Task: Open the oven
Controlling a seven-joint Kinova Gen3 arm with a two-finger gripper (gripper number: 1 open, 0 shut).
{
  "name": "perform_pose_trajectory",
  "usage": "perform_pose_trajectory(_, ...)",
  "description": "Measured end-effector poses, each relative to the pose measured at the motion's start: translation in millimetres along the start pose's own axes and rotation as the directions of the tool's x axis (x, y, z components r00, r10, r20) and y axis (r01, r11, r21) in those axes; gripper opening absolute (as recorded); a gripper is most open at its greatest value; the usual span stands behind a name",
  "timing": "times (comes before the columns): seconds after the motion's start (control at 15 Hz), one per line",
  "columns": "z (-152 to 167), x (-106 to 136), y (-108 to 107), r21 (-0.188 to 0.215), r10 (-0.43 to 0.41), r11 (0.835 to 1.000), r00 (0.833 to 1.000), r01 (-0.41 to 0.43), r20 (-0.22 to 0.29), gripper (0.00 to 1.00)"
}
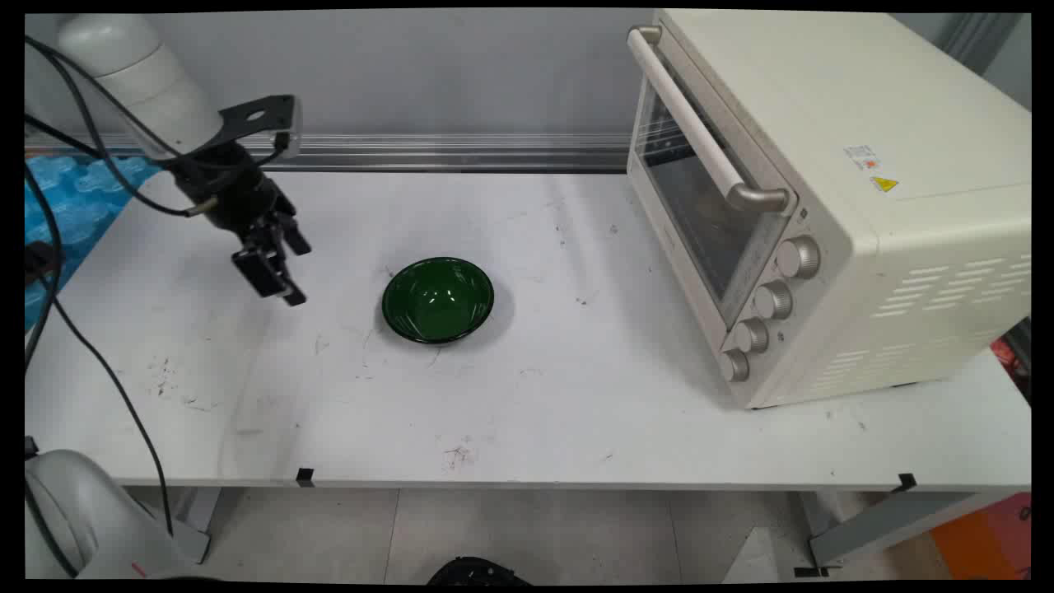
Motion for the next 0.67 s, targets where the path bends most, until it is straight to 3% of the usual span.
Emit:
perform_pose_trajectory(0.27,1.5,28.2,-10.4,0.019,0.037,0.999,0.998,-0.036,-0.059,1.00)
perform_pose_trajectory(0.67,-1.3,106.1,-31.0,0.054,0.125,0.992,0.977,-0.117,-0.170,1.00)
